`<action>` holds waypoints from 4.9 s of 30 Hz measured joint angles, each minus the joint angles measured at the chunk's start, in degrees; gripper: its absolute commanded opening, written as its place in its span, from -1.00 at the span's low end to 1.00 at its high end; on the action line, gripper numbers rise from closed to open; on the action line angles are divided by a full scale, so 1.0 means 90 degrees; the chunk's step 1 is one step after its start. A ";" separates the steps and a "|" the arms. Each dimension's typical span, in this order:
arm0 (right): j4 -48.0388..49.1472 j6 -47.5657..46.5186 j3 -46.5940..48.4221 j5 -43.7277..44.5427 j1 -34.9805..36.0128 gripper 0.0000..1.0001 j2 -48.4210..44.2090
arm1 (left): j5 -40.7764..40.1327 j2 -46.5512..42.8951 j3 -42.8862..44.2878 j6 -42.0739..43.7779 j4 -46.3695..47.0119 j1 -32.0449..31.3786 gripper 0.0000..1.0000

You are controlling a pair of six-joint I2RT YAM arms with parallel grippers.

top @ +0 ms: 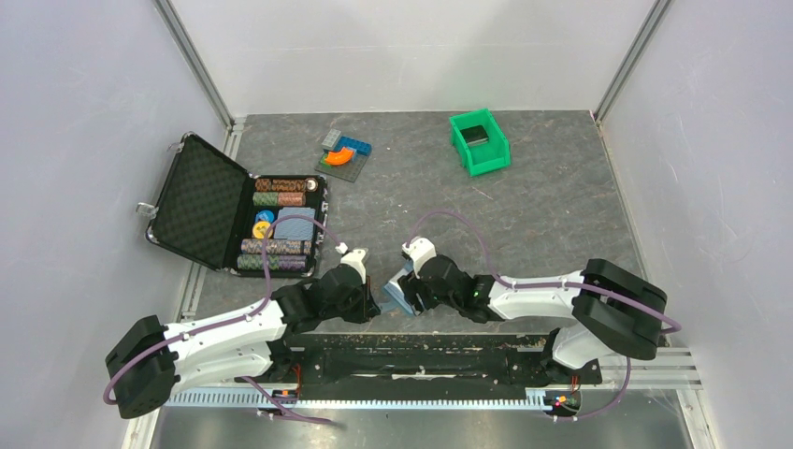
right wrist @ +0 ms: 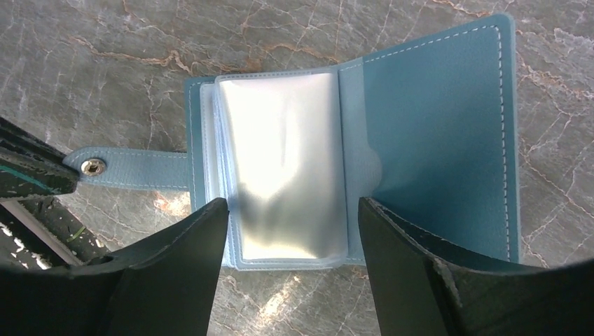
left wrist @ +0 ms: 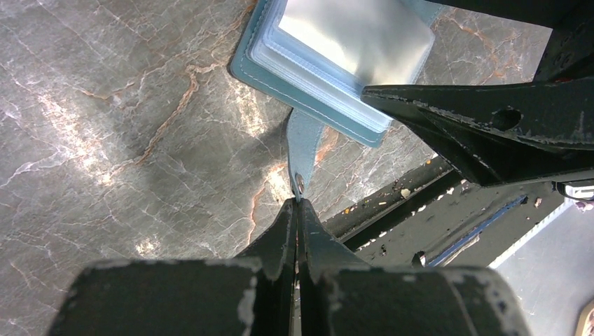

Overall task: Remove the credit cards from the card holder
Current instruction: Remove the credit card from the card holder.

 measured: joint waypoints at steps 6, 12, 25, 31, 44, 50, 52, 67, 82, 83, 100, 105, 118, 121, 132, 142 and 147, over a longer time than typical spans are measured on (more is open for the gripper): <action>0.0107 0.0002 -0.0109 -0.0097 0.0000 0.27 -0.0160 | 0.0000 0.0000 -0.0015 0.0000 0.0000 0.0000 -0.95; 0.0279 0.0005 -0.0117 -0.0211 0.0000 0.42 -0.0187 | 0.0000 0.0000 -0.0019 0.0000 0.0002 0.0000 -0.95; 0.0138 0.0073 0.0039 0.0078 0.0097 0.18 0.0206 | -0.0005 -0.0197 -0.0061 -0.0002 -0.0002 0.0000 -0.95; 0.0097 0.0182 0.0039 0.0313 0.0119 -0.10 0.0168 | -0.0024 -0.0236 -0.0107 -0.0002 -0.0036 0.0000 -0.95; -0.0044 0.1078 -0.0588 0.0561 0.0119 -0.49 -0.0707 | -0.0525 -0.0085 0.0036 0.0002 -0.0423 0.0000 -0.88; 0.0250 0.1858 -0.1307 0.0529 0.0119 -0.58 -0.1304 | -0.0719 0.0481 0.0549 0.0000 -0.0750 0.0012 -0.34; 0.0357 0.2067 -0.1477 0.0532 0.0117 -0.59 -0.1387 | -0.0797 0.0658 0.0755 -0.0002 -0.0940 0.0019 -0.19; 0.0838 0.3048 -0.1858 0.0537 0.0112 -0.73 -0.1858 | -0.0464 0.1236 0.1991 -0.0019 -0.0644 0.0053 -0.47; 0.1129 0.3288 -0.2069 0.0474 0.0112 -0.60 -0.1953 | 0.0194 0.3082 0.2047 -0.0017 0.0466 0.0158 -0.62; 0.1129 0.3291 -0.2074 0.0466 0.0112 -0.57 -0.1953 | 0.0216 0.3133 0.2052 -0.0017 0.0508 0.0160 -0.62; 0.1071 0.3359 -0.2106 0.0440 0.0112 -0.31 -0.2072 | 0.0704 0.3740 0.2256 -0.0012 0.0988 0.0189 -0.61; 0.0930 0.3361 -0.2106 0.0474 0.0109 -0.08 -0.2132 | 0.0843 0.3740 0.2259 -0.0012 0.1120 0.0192 -0.61; 0.0316 0.3242 -0.2086 0.0891 0.0112 0.35 -0.2681 | 0.1195 0.3740 0.2266 -0.0012 0.1647 0.0192 -0.59; 0.0107 0.3184 -0.2059 0.1022 0.0112 0.51 -0.2873 | 0.1275 0.3776 0.2302 -0.0007 0.1719 0.0192 -0.59; -0.1022 0.2875 -0.1715 0.1528 0.0109 0.71 -0.3776 | 0.1559 0.4250 0.2640 0.0039 0.2079 0.0192 -0.59; -0.1880 0.2373 -0.1360 0.1848 0.0107 0.46 -0.4435 | 0.1724 0.4799 0.3167 0.0051 0.2161 0.0192 -0.59; -0.1984 0.2004 -0.1321 0.1773 0.0107 0.23 -0.4539 | 0.1751 0.5136 0.3393 0.0085 0.2225 0.0194 -0.59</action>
